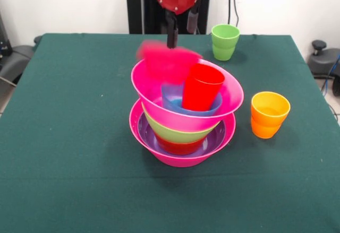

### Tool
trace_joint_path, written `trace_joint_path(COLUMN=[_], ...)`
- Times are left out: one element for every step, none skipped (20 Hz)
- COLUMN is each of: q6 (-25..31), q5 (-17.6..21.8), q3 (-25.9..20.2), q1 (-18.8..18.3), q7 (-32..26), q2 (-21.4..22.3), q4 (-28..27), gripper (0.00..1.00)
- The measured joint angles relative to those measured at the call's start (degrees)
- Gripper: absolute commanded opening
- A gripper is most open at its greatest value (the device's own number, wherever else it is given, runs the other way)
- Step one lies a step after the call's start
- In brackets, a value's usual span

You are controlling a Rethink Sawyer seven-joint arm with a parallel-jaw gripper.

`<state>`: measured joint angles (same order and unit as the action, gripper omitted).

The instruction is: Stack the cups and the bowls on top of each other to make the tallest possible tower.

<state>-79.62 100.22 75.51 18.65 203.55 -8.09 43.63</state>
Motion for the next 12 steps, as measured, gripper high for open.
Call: trace_joint_path(q6=[0.0, 0.0, 0.0, 0.0, 0.0, 0.0, -0.01, 0.0, 0.0, 0.0, 0.0, -0.01], q5=[0.07, 0.18, 0.24, 0.27, 0.29, 0.29, 0.29, 0.29, 0.29, 0.29, 0.29, 0.3], q3=[0.0, 0.0, -0.01, -0.01, -0.01, -0.01, -0.01, -0.01, -0.01, -0.01, -0.01, -0.01], q1=[0.12, 0.28, 0.41, 0.57, 0.84, 0.94, 0.99, 1.12, 1.2, 1.26, 1.34, 1.4], q7=[0.0, 0.0, 0.0, 0.0, 0.0, 0.0, 0.0, 0.0, 0.0, 0.0, 0.0, 0.0], q2=[0.16, 0.32, 0.42, 0.54, 0.74, 0.82, 0.86, 0.98, 1.05, 1.11, 1.21, 1.28], q4=[0.1, 0.21, 0.29, 0.39, 0.52, 0.55, 0.56, 0.55, 0.56, 0.56, 0.56, 0.56], gripper=[1.0, 1.0, 1.0, 1.0, 1.0, 1.0, 1.0, 1.0, 1.0, 1.0, 1.0, 1.0])
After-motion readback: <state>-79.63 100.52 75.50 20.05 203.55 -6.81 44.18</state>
